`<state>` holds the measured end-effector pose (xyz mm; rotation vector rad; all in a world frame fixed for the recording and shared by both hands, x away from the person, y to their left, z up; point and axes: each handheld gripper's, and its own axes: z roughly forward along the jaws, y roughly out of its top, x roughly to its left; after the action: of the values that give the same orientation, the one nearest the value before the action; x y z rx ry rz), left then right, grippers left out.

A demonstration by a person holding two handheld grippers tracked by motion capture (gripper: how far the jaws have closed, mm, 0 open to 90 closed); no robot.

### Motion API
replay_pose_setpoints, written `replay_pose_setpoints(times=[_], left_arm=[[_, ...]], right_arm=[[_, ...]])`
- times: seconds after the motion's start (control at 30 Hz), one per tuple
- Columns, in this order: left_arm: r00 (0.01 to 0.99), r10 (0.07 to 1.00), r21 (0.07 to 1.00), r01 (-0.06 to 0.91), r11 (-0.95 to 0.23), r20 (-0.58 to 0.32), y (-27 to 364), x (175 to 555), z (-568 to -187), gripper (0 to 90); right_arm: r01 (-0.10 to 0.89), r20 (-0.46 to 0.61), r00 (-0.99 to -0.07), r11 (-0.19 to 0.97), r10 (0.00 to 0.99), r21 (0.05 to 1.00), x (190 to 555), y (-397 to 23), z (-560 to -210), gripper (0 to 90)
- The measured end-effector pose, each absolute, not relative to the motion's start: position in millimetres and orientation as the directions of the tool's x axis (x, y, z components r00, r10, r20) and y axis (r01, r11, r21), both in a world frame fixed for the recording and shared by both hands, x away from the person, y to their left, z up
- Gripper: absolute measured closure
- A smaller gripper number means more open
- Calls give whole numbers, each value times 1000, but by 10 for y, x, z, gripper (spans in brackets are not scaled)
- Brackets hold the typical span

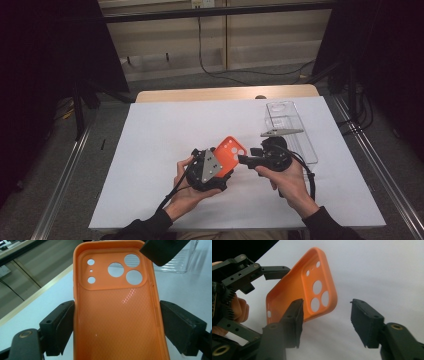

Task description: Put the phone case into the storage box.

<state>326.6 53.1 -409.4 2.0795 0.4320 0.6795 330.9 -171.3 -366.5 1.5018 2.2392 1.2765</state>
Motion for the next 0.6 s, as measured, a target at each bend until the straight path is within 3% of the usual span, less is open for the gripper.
replay_pose_setpoints(times=[0.43, 0.6], left_arm=[[782, 526, 824, 27, -566, 335, 517, 3242, -4090, 160], [784, 518, 815, 27, -578, 341, 509, 3244, -4101, 159]], right_arm=[[750, 396, -448, 96, 802, 654, 3441, -1690, -3672, 659], [765, 403, -440, 100, 802, 637, 3451, -1668, -3695, 678]])
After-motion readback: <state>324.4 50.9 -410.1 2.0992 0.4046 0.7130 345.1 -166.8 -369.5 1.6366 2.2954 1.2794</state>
